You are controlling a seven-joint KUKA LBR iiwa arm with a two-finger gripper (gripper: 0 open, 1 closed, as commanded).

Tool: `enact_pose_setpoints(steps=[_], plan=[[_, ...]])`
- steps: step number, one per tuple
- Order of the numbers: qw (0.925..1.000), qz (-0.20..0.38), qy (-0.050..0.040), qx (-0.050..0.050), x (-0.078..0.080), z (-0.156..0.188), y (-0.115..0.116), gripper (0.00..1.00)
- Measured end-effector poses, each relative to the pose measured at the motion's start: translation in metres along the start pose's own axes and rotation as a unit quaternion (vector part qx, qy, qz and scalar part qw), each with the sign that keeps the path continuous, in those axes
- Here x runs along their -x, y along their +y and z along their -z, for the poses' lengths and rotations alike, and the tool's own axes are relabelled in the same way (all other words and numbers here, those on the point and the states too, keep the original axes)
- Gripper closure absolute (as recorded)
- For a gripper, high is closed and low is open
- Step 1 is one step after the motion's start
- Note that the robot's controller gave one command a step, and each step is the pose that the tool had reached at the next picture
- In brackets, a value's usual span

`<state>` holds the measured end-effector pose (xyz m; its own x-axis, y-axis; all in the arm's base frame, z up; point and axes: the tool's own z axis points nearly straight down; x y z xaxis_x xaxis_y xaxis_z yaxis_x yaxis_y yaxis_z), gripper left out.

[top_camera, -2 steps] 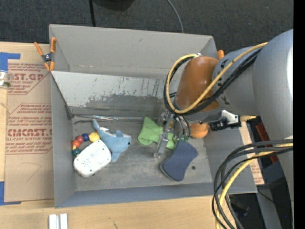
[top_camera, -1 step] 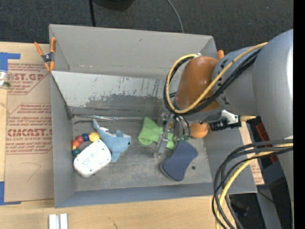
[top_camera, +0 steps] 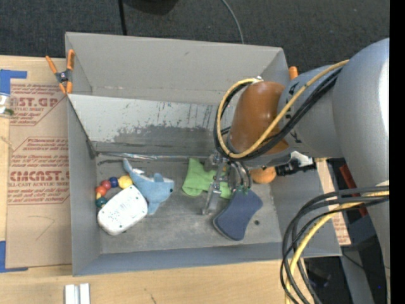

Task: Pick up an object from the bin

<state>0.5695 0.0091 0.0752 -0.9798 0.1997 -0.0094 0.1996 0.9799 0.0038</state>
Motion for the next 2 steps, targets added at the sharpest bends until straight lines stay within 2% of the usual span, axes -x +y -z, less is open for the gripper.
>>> enact_pose_setpoints(steps=[1, 2], plan=[[0.9948, -0.102, 0.0002, 0.001, -0.0033, -0.0051, 0.0159, 1.00], [0.9948, -0.102, 0.0002, 0.001, -0.0033, -0.0051, 0.0159, 1.00]])
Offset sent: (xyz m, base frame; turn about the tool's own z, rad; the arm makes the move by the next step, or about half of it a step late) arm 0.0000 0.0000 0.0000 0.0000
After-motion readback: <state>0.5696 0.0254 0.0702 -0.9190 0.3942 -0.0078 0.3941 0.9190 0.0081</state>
